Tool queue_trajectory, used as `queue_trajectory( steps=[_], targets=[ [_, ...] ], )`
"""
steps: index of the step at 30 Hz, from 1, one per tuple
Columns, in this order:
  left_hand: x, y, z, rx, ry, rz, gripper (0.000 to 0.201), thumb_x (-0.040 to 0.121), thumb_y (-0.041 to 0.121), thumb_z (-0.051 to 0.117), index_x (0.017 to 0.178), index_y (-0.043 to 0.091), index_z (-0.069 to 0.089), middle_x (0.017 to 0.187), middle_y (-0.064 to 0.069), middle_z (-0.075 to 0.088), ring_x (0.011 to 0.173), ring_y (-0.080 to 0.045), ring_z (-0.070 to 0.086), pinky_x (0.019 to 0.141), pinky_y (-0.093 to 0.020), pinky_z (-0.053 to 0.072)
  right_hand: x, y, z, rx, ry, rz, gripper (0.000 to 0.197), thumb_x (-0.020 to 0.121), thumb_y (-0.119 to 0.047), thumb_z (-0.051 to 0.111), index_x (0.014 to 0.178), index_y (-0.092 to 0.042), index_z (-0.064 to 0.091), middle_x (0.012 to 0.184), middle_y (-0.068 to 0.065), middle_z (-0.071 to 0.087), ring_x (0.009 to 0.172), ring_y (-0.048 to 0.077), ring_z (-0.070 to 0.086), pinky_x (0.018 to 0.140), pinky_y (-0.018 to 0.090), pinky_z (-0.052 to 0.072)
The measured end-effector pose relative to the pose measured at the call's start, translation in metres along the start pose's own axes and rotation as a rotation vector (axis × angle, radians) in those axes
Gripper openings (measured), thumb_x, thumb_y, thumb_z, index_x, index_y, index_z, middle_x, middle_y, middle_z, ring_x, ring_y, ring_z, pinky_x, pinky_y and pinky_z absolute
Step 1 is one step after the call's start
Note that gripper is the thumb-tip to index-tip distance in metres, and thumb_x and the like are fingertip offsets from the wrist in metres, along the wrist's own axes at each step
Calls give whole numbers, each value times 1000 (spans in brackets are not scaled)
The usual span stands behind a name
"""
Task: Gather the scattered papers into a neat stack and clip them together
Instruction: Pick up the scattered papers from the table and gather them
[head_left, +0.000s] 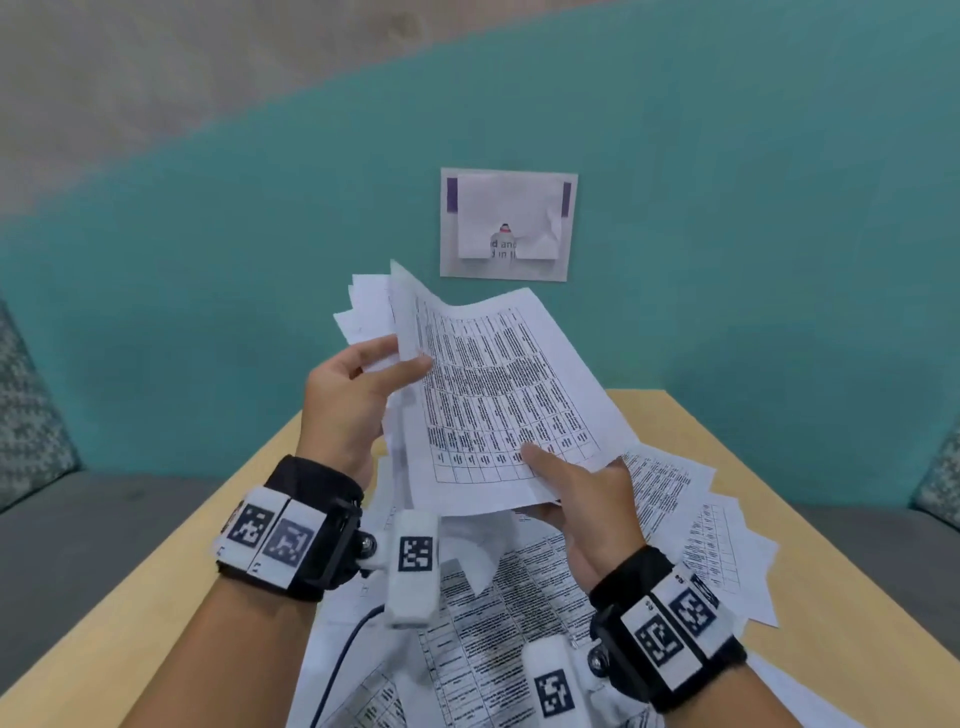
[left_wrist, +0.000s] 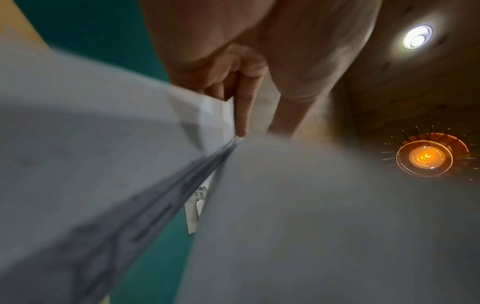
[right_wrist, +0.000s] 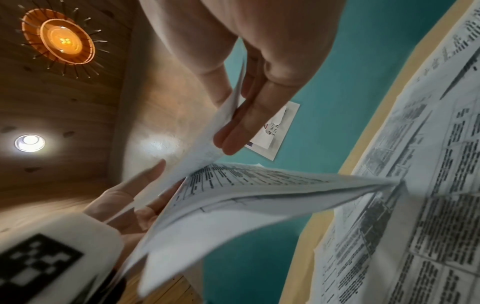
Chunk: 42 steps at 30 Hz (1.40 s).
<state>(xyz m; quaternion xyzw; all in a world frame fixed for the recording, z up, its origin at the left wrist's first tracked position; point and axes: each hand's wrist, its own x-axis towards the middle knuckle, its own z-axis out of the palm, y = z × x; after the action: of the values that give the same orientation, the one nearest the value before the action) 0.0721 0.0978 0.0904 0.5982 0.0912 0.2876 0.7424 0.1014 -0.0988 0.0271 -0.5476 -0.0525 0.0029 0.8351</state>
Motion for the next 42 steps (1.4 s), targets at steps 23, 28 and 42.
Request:
queue_trajectory(
  steps=[23,28,42],
  targets=[
    [-16,37,-8,72,-394,266,97,54,-26,78,138,15,52,100,-9,81,86,-25,78,69,-41,64,23,-36,-46,-66,-311,-21,73,61,-27,90,128,-27,63,112,-6,73,106,25,65,95,49,49],
    [-14,31,-7,73,-412,217,83,51,-23,80,122,16,62,100,-13,81,86,-30,76,77,-46,64,21,-54,-53,-133,-375,-83,37,71,-4,75,107,-11,71,98,3,76,87,21,72,80,42,56],
    [-7,-14,17,134,-215,153,47,81,-17,70,113,18,70,100,6,82,96,-17,77,81,-31,60,19,-52,-37,-347,-1,-308,27,87,2,71,93,-25,68,93,-8,77,89,15,73,84,36,58]
  ],
)
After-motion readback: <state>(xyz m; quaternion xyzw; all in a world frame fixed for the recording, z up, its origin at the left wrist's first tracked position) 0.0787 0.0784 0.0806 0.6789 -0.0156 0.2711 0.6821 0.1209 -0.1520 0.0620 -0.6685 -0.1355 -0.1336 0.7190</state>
